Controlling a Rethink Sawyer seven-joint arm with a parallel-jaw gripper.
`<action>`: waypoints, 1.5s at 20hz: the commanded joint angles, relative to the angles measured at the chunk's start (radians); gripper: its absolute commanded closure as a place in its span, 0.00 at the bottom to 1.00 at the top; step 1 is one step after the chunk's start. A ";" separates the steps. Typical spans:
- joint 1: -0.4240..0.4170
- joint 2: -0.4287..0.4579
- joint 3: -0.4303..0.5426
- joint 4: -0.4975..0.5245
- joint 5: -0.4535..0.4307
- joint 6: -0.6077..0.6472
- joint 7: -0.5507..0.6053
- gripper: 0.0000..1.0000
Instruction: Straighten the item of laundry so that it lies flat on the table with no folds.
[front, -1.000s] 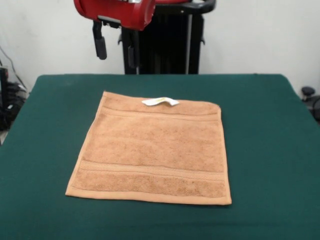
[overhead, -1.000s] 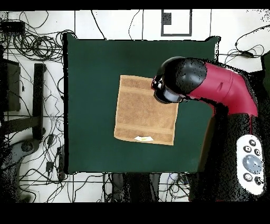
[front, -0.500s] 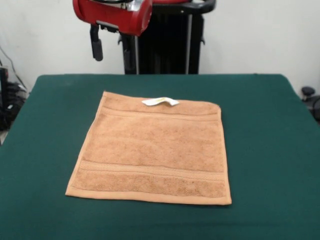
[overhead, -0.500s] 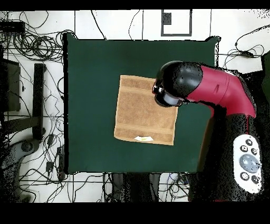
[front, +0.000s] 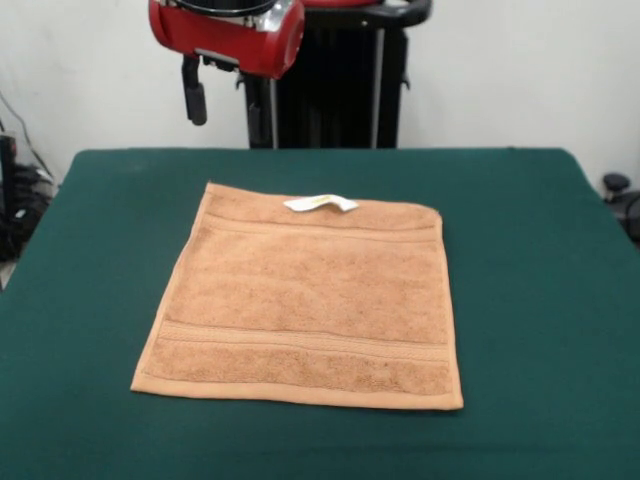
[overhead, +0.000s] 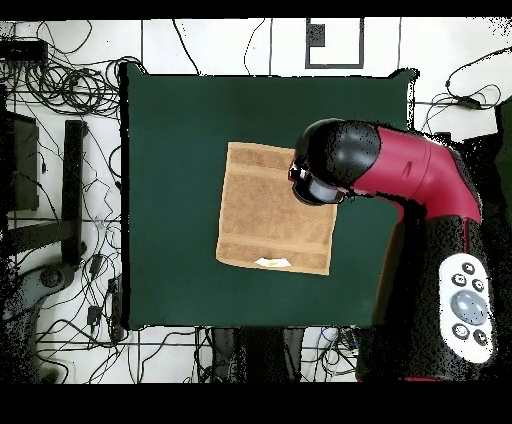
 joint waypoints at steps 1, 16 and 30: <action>0.021 0.063 0.107 0.133 -0.054 -0.024 -0.115 0.00; 0.038 0.099 0.109 0.113 -0.088 -0.071 -0.061 0.00; 0.049 0.081 0.106 0.124 -0.096 -0.114 -0.028 0.00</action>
